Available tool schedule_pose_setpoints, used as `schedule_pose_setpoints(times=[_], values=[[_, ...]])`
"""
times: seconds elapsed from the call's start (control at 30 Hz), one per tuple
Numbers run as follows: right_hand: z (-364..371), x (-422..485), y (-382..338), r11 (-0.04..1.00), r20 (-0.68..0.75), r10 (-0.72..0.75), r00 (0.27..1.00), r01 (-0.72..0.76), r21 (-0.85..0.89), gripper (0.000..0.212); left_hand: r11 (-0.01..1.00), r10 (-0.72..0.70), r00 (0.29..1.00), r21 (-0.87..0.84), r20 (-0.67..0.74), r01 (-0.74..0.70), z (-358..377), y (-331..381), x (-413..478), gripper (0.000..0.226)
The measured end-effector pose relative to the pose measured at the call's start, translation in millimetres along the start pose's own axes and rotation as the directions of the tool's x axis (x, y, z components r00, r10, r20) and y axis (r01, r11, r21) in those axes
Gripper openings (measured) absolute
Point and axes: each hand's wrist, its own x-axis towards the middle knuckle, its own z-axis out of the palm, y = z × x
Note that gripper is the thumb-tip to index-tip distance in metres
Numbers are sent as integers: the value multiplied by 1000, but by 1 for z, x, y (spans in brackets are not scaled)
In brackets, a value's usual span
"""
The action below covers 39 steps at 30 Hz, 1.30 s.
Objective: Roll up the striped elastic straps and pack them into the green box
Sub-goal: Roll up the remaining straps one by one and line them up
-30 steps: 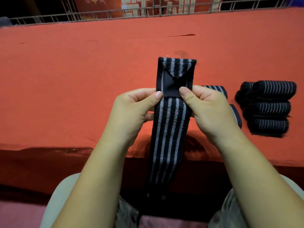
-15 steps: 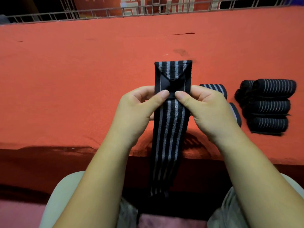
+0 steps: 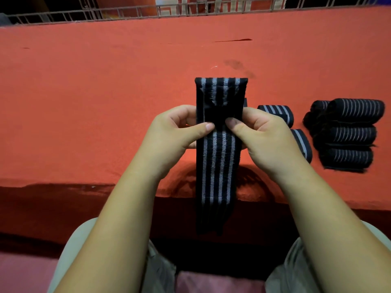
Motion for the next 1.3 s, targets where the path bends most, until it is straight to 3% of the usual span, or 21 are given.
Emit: schedule_pose_setpoints(times=[0.13, 0.3, 0.4, 0.53, 0.67, 0.77, 0.87, 1.03, 1.2, 1.3], values=[[2, 3, 5, 998, 55, 59, 997, -60, 22, 19, 999, 41, 995, -16, -94, -43, 1, -2, 6, 13], [3, 5, 14, 981, 128, 157, 979, -139, -133, 17, 998, 47, 981, -43, -187, -56, 2, -9, 12, 15], [5, 6, 16, 984, 134, 149, 980, -134, -115, 18, 996, 58, 988, -54, -146, -66, -5, -15, 14, 20], [6, 7, 9, 979, 114, 185, 976, -193, 68, 17, 997, 78, 990, -2, -122, -79, -15, -14, 13, 29], [7, 6, 8, 970, 98, 200, 975, -211, 119, 18, 993, 97, 995, 73, 8, -97, -24, -12, 9, 35], [7, 7, 7, 969, 63, 186, 981, -193, 155, 19, 999, 35, 997, -16, 63, -34, -27, -9, 3, 45], [8, 10, 6, 976, 11, 173, 985, -173, 135, 19, 985, -75, 992, -148, 98, 89, -28, -6, -3, 37], [5, 10, 5, 989, -17, 148, 989, -147, 33, 19, 986, -165, 972, 38, 168, 161, -20, -11, -12, 26], [4, 6, 5, 984, 50, 181, 982, -180, -17, 39, 980, -177, 982, -77, 73, 182, -11, -19, -9, 26], [0, 5, 2, 958, 102, 283, 954, -277, -65, 59, 988, -140, 990, -73, -10, 139, -3, -21, -10, 26]])
